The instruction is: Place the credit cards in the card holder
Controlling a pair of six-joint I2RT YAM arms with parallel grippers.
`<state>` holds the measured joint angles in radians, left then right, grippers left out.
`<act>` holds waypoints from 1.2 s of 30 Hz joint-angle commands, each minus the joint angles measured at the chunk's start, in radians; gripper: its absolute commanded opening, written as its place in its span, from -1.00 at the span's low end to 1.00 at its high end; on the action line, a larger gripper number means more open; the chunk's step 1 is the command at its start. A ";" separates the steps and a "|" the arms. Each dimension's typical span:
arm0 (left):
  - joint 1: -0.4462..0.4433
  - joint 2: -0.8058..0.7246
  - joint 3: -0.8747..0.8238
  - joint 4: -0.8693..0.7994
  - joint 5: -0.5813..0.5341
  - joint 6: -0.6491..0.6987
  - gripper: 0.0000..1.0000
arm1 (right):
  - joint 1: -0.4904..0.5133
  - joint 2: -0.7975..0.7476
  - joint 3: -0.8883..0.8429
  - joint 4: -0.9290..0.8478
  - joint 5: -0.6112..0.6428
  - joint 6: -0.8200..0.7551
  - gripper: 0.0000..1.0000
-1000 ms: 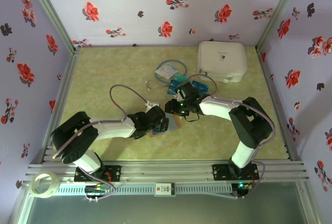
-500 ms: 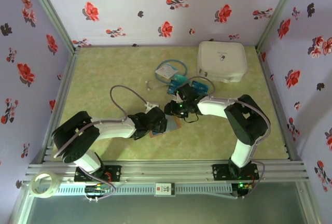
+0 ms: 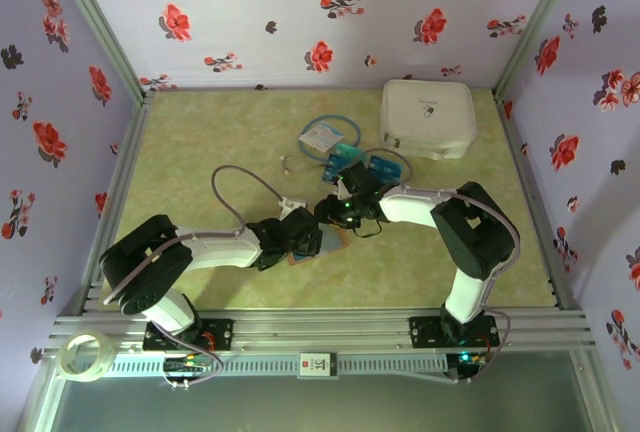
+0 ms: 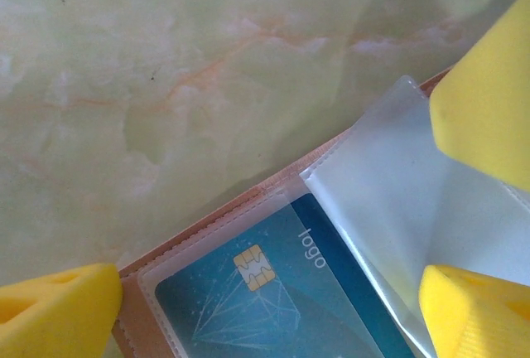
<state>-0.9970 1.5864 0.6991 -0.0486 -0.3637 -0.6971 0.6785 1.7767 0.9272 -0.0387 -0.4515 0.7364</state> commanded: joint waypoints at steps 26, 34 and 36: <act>-0.003 -0.039 -0.093 0.000 -0.013 -0.007 0.78 | 0.000 0.001 0.004 0.007 -0.033 0.003 -0.16; -0.002 -0.035 -0.093 0.006 -0.013 -0.006 0.78 | 0.036 0.031 0.035 -0.016 -0.082 -0.025 -0.18; -0.003 -0.037 -0.096 0.007 -0.012 -0.005 0.78 | 0.038 0.030 0.033 -0.014 -0.083 -0.025 -0.20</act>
<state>-0.9970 1.5421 0.6338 0.0013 -0.3733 -0.6968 0.7048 1.7920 0.9329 -0.0422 -0.5007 0.7319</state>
